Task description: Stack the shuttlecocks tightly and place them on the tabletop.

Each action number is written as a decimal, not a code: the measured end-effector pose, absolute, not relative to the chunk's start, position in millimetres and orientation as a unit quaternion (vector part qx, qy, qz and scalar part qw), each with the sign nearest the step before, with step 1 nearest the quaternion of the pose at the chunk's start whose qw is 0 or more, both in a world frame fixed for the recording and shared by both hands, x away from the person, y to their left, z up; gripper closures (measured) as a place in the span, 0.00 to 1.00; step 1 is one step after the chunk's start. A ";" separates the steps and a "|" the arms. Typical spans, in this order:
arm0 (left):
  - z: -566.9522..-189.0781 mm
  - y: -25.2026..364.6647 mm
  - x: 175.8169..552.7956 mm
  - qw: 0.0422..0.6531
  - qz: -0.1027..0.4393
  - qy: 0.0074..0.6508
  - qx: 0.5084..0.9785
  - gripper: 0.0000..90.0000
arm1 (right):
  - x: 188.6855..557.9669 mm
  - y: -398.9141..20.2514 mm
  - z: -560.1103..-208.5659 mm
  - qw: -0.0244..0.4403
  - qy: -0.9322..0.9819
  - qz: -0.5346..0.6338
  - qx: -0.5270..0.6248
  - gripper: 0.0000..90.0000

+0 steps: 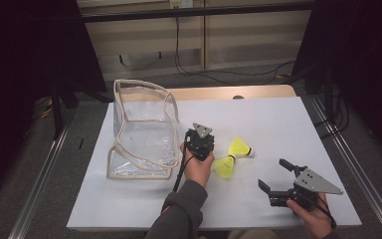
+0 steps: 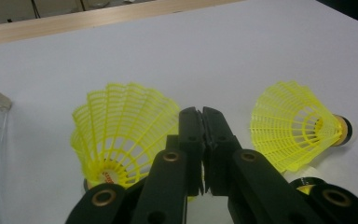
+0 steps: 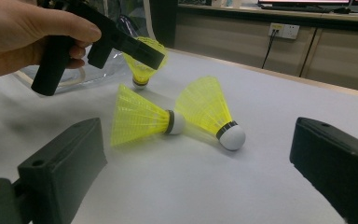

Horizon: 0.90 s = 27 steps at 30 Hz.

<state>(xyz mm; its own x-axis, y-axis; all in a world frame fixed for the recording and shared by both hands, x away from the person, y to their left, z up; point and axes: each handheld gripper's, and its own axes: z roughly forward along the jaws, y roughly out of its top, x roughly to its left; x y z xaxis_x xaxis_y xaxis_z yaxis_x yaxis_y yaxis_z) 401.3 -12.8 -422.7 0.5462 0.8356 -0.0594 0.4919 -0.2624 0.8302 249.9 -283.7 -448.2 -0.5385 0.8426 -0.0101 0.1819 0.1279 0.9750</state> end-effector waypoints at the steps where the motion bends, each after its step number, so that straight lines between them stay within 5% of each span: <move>1: -423.1 -13.1 401.7 0.431 0.197 0.431 0.768 0.97 | 249.8 -283.6 -448.2 0.303 0.687 0.545 0.373 0.03; 27: -417.5 -21.9 405.5 0.436 0.169 0.428 0.773 0.95 | 249.8 -283.8 -448.2 0.303 0.688 0.545 0.372 0.03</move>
